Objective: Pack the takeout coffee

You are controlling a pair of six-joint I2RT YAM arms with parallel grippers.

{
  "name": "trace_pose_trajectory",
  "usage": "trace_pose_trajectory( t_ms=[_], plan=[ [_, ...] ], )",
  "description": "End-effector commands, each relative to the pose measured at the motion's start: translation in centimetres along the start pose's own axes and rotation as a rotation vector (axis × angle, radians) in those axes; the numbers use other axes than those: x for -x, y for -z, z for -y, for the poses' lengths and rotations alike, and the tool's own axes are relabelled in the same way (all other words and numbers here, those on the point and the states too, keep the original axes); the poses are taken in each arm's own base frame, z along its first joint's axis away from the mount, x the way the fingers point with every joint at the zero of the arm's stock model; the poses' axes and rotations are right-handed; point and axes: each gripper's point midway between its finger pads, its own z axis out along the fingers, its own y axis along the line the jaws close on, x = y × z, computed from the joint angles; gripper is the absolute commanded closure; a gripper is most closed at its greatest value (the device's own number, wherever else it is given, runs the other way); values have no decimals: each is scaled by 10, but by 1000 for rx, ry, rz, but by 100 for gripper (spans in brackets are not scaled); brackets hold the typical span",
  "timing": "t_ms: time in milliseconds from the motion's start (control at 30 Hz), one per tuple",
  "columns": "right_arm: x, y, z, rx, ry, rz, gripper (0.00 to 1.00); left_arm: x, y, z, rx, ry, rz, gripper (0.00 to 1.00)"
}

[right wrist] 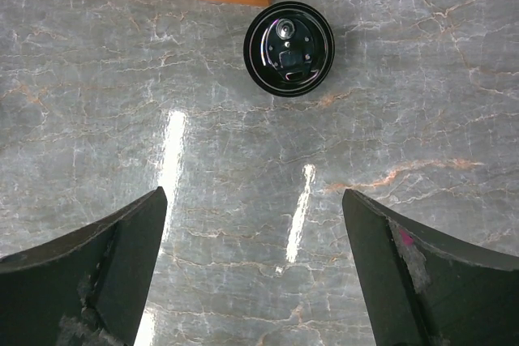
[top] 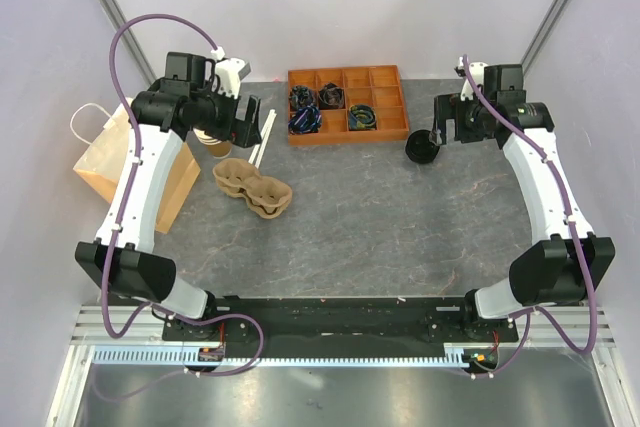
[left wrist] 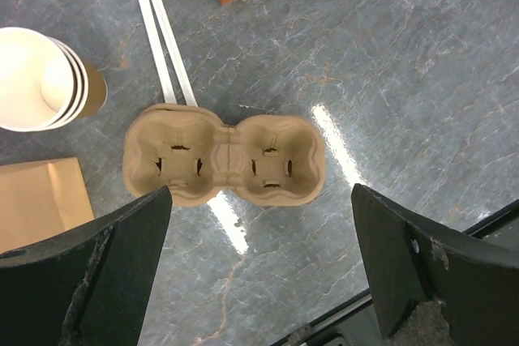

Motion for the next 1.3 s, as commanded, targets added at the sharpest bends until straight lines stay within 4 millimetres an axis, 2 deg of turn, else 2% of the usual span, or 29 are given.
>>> trace_pose_trajectory(
  t_ms=[0, 167, 367, 567, 667, 900, 1100, 1267],
  plan=[
    [10, 6, -1, 2, 8, 56, 2, 15, 7, -4, 1, -93, 13, 0],
    [3, 3, -8, 49, 31, 24, 2, 19, 3, -30, 113, -128, -39, 0],
    [-3, 3, -12, 83, 54, 5, 2, 21, -14, -56, 190, -120, -102, 0],
    [-8, 0, -12, 84, 54, -19, 2, 23, -42, -75, 189, -91, -140, 3],
    [-11, -2, -10, 78, 53, -30, 2, 18, -55, -83, 179, -79, -168, 2],
    [-15, -5, -14, 109, 52, -54, 2, 7, -74, -115, 157, -38, -179, 2],
    [-15, -7, -14, 112, 57, -64, 2, -4, -94, -135, 144, -32, -203, 11],
    [-18, -11, -14, 114, 57, -81, 2, -5, -113, -144, 145, -44, -207, 24]
  ],
)
